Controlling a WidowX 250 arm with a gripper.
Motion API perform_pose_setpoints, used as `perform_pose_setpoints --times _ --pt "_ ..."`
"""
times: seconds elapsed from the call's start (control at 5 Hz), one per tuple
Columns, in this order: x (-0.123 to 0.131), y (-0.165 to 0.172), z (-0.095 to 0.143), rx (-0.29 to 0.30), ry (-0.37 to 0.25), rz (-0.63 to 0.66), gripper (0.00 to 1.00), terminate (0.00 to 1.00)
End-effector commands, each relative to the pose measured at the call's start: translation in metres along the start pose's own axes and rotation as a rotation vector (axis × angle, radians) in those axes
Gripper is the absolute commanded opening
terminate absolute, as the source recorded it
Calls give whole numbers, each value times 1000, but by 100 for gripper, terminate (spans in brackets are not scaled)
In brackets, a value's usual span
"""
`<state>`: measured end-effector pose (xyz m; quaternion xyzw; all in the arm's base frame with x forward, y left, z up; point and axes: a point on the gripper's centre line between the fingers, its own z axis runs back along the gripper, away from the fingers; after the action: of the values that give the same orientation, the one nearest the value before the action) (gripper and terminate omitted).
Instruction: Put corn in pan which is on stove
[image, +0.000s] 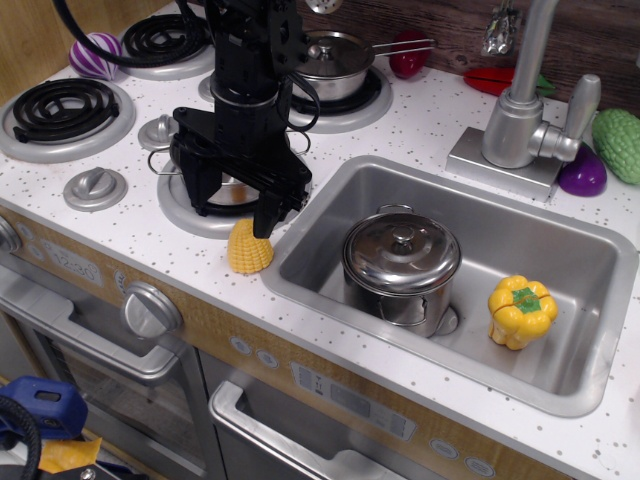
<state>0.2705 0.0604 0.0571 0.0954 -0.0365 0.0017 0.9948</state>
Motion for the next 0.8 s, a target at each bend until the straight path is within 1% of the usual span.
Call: perform_pose_setpoints --times 0.0,0.2,0.4,0.6 --pt "0 0 0 0 0 0 100 0" --pt "4 2 -13 -47 1 9 100 0" --pt "8 4 -21 -49 -12 5 100 0" --pt "11 1 -26 -67 -11 16 100 0"
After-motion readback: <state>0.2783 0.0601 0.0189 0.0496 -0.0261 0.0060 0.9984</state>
